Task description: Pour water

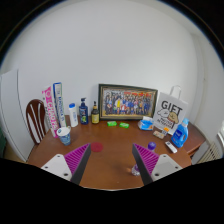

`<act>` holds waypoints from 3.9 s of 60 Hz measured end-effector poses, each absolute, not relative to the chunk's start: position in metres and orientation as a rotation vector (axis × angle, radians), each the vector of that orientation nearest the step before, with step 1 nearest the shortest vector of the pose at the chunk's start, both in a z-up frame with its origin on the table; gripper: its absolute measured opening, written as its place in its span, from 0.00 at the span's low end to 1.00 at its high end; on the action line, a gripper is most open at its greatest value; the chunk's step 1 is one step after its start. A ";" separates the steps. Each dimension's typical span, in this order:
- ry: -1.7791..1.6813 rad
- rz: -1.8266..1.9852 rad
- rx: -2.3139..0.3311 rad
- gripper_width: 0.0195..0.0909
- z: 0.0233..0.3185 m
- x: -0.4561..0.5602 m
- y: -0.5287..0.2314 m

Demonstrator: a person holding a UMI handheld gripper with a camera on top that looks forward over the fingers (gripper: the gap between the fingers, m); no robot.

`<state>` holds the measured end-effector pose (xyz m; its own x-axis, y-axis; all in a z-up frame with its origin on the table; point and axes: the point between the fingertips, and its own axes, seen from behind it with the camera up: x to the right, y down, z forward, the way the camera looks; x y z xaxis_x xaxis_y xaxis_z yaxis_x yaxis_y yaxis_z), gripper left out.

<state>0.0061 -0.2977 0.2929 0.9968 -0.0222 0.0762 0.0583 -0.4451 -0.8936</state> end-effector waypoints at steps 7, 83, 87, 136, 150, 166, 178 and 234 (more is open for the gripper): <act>-0.016 -0.106 -2.037 0.92 0.272 0.021 -0.301; -0.081 -0.099 -1.919 0.20 0.120 0.166 -0.169; -0.137 -0.176 -1.900 0.21 0.140 0.161 -0.153; -1.534 -1.359 -1.085 0.20 0.222 -0.163 0.037; -1.731 -1.475 -0.934 0.21 0.194 -0.189 0.044; -1.499 -1.201 -1.205 0.21 0.211 -0.171 0.036; -1.003 -0.757 -1.536 0.20 0.247 -0.131 0.017; -0.199 0.191 -1.942 0.52 0.086 -0.079 -0.011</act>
